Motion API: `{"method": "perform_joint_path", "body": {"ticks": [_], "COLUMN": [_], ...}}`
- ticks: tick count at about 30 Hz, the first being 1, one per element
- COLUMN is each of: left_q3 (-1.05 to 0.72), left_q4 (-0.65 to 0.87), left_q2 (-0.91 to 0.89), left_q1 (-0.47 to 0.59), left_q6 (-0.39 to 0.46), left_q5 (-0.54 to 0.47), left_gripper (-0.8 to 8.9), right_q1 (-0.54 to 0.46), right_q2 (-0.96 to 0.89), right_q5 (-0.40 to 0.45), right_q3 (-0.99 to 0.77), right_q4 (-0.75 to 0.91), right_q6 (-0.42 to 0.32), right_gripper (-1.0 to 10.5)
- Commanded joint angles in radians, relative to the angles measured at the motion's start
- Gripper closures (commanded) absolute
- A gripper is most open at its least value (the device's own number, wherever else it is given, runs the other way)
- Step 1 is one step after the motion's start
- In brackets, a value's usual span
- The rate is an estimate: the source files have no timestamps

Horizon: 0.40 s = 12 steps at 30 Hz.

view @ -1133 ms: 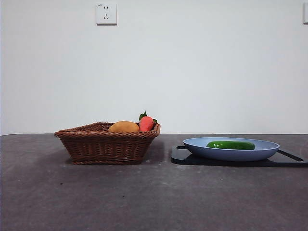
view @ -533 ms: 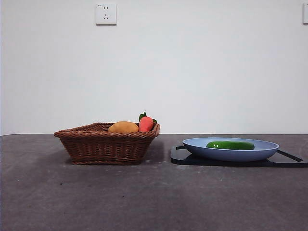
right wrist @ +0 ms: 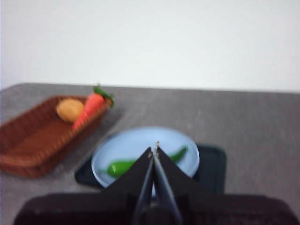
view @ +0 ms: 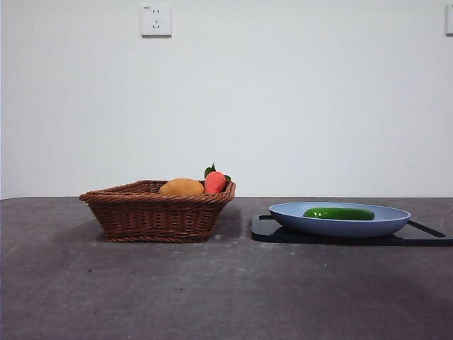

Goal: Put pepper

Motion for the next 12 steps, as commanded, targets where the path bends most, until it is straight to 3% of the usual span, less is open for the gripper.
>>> {"method": "perform_joint_path", "body": {"ticks": [1,12], "left_q3": [-0.006,-0.006], "left_q4": [0.009,0.009], "left_q2": [-0.003,-0.003], "left_q1": [0.002,0.002], "left_q6": [-0.006,-0.006], "left_q5": [0.001,0.002], "left_gripper": [8.05,8.05], "right_q1": [0.001,0.001], "right_q2": [-0.051,-0.136], "right_q5": [0.032,0.046], "right_q3": [-0.078,-0.192], "right_q4": [0.017,-0.055], "right_q6": [0.042,0.077], "right_gripper": [9.4,9.4]}}
